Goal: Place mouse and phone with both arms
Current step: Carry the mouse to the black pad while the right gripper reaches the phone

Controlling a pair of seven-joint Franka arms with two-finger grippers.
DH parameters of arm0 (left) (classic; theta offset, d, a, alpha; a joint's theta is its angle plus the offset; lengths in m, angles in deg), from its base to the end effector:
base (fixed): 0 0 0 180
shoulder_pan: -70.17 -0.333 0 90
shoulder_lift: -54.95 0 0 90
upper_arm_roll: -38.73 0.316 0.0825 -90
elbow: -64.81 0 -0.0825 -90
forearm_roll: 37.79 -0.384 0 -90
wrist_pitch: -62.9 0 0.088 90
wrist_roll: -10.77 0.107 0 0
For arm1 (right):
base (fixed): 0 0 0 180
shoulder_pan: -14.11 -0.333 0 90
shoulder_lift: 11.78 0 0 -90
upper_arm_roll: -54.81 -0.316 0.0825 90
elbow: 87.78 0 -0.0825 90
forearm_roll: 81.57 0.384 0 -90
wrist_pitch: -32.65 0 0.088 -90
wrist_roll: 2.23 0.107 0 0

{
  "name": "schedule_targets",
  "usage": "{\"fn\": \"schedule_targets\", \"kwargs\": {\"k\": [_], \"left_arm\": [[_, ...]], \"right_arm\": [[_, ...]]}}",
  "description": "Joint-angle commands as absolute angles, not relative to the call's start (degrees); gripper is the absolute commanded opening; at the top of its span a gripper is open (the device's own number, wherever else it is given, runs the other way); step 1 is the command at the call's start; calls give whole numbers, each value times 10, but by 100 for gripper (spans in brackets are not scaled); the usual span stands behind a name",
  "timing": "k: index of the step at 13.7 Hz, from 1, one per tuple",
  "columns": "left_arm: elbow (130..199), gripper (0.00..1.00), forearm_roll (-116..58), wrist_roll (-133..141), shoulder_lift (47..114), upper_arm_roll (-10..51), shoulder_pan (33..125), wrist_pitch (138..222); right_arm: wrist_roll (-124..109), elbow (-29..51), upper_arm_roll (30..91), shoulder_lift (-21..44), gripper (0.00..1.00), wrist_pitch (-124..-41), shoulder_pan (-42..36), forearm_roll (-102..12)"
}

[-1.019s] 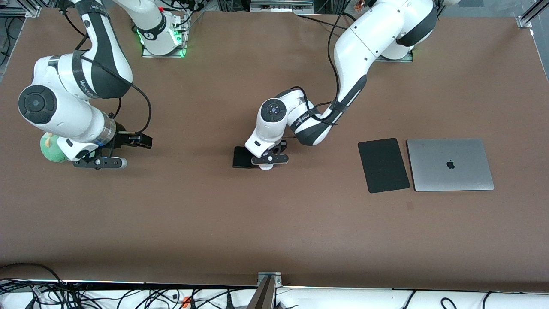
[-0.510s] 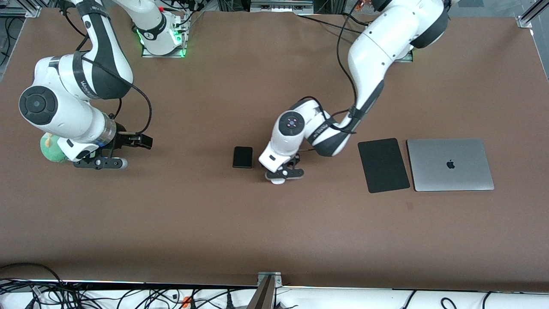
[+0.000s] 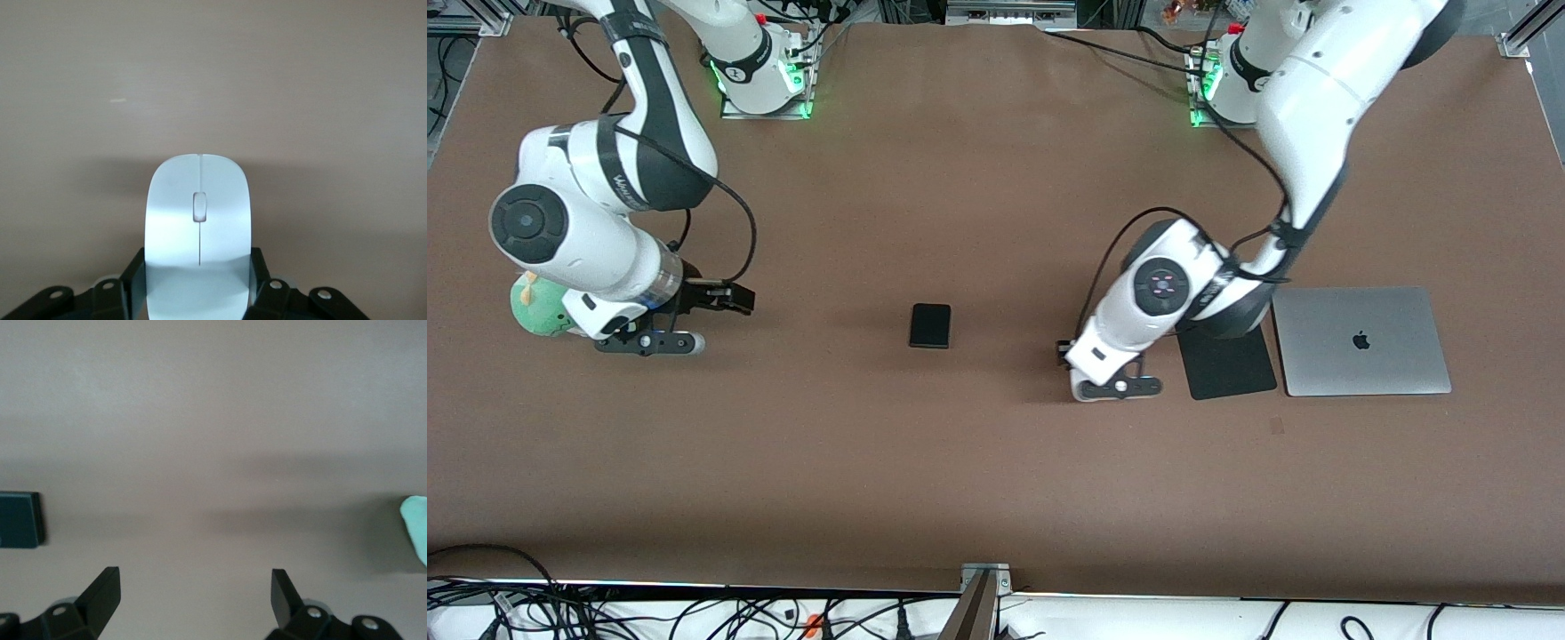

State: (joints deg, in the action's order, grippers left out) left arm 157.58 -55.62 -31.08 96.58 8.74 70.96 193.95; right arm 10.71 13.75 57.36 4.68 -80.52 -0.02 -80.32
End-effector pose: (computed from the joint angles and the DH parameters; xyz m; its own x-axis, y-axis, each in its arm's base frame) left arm 0.6239 -0.3052 0.2450 0.9937 0.1100 -0.0227 0.1119 -0.9878 0.1085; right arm 0.6118 0.1287 0.3914 0.9960 -0.0323 -0.0831 -0.0314 -0.9994 0.0123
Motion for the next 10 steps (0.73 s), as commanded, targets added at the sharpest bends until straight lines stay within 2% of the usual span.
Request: {"fn": "schedule_targets", "kwargs": {"k": [1,3,7,10], "left_arm": [[1702,13,-573,-311,891,76,647,1961],[1742,14,-574,-310,880,76,621,1989],[1813,16,-574,-265,846,75,554,1990],[1838,17,-574,-205,847,75,506,1994]], "right_arm": [[159,131,575,62,100,-833,-42,-797],[222,131,575,78,100,-863,-80,-797],[284,130,575,127,100,-948,-143,-797],[292,130,575,162,100,-992,-180,-798]]}}
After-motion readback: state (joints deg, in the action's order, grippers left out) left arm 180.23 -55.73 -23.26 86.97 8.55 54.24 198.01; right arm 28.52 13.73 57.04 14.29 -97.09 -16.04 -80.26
